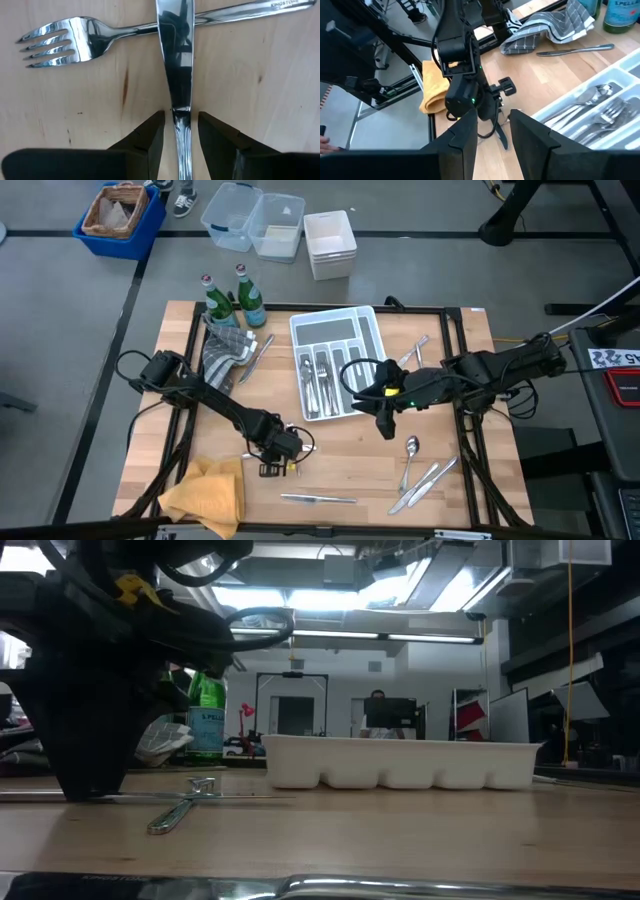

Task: Sort silverware
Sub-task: Put the silver table knife into the silverware tray

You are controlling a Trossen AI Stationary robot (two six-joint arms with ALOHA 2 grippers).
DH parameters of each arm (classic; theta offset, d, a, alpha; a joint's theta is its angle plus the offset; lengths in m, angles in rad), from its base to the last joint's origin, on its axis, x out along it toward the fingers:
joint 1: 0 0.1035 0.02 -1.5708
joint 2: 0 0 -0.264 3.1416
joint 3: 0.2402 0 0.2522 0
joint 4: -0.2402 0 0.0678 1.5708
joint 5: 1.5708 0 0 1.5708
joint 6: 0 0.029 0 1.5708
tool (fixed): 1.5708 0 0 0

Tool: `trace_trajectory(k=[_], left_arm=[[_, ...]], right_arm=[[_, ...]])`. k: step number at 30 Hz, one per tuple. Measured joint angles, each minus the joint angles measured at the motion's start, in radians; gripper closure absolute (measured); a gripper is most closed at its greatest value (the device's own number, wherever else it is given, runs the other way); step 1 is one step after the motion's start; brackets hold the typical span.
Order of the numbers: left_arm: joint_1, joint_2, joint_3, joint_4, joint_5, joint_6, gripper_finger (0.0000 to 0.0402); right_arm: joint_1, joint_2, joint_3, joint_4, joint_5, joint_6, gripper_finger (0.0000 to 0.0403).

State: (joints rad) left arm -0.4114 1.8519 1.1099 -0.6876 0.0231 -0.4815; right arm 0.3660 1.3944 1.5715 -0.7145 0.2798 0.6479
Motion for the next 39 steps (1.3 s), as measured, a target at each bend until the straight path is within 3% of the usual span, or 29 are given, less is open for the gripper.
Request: trace_trajectory(k=[7,11,17,22,31,39], left_arm=[[0.001,0.003,0.017,-0.016,0.007,-0.008,0.0288],[0.008,0.005,0.031,-0.001,-0.005,0.009,0.0288],[0.008,0.005,0.015,0.0,-0.019,0.01,0.0288],[0.004,0.005,0.01,-0.004,-0.018,0.01,0.0288],[0.006,0.005,0.009,-0.006,-0.014,0.009,0.0288],[0.006,0.005,0.009,-0.007,-0.013,-0.009,0.0288]], right_arm=[[0.0,-0.013,0.0,-0.055,0.003,0.0,0.0283],[0.0,-0.013,0.0,-0.205,0.078,0.007,0.0283],[0.0,-0.012,0.0,-0.531,0.248,0.225,0.0283],[0.0,-0.012,0.0,-0.702,0.269,0.366,0.0283],[0.0,-0.012,-0.054,-0.708,0.34,0.439,0.0283],[0.0,-0.01,-0.206,-0.689,0.27,0.534,0.0283]])
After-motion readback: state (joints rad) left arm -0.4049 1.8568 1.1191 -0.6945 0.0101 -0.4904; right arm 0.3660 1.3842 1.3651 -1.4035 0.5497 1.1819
